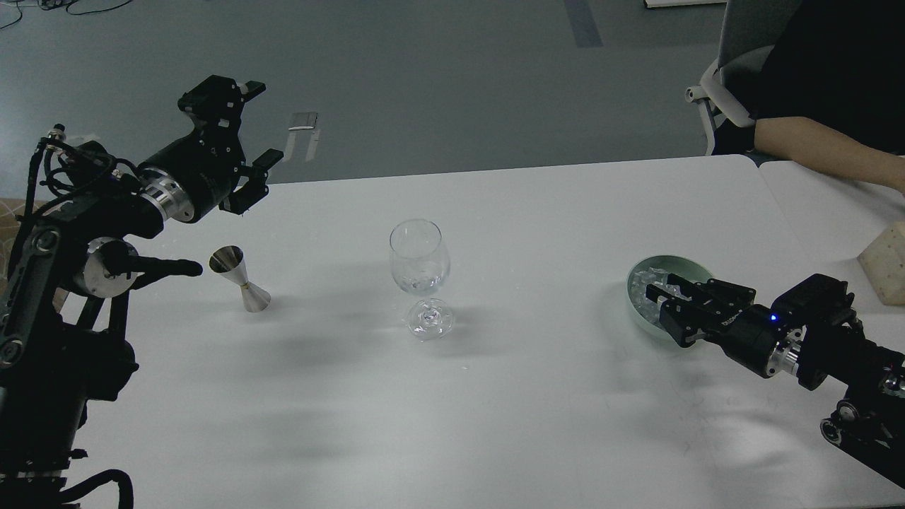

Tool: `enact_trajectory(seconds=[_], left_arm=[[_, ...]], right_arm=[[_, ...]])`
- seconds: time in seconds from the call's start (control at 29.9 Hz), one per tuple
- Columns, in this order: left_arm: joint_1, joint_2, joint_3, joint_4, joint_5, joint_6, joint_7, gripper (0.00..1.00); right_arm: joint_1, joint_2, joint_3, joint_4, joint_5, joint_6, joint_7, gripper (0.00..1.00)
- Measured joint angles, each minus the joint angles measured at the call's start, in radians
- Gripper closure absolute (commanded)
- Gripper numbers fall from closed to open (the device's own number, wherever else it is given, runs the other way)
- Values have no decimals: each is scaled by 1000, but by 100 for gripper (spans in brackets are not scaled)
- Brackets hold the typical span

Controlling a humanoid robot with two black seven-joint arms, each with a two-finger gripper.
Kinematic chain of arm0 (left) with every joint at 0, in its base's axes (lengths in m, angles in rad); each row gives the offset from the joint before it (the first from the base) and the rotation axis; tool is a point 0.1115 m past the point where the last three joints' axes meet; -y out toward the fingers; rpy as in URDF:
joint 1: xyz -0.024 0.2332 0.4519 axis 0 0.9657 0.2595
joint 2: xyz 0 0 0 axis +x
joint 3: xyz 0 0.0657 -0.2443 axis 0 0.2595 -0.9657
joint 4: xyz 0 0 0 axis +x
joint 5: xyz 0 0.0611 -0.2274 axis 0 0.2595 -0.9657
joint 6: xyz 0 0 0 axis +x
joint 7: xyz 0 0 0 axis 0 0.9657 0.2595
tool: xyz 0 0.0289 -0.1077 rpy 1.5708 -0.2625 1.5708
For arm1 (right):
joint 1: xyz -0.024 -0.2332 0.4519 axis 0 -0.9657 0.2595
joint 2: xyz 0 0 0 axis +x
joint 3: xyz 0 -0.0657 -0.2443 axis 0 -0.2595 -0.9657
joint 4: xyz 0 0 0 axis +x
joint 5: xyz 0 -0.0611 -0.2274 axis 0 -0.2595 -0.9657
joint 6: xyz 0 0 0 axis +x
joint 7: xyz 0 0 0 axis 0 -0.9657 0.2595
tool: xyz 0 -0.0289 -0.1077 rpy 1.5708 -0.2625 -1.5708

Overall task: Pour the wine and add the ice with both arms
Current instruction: 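Reach the right gripper down into the green bowl of ice, then close the right gripper on an ice cube in the bowl, then carry the ice with the right gripper over the wine glass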

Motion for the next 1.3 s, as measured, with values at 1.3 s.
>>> enact_trajectory(seconds=[1.3], left_arm=[[3, -3, 2, -7, 3, 0, 0, 2]], right_arm=[[350, -93, 0, 288, 37, 130, -4, 99]])
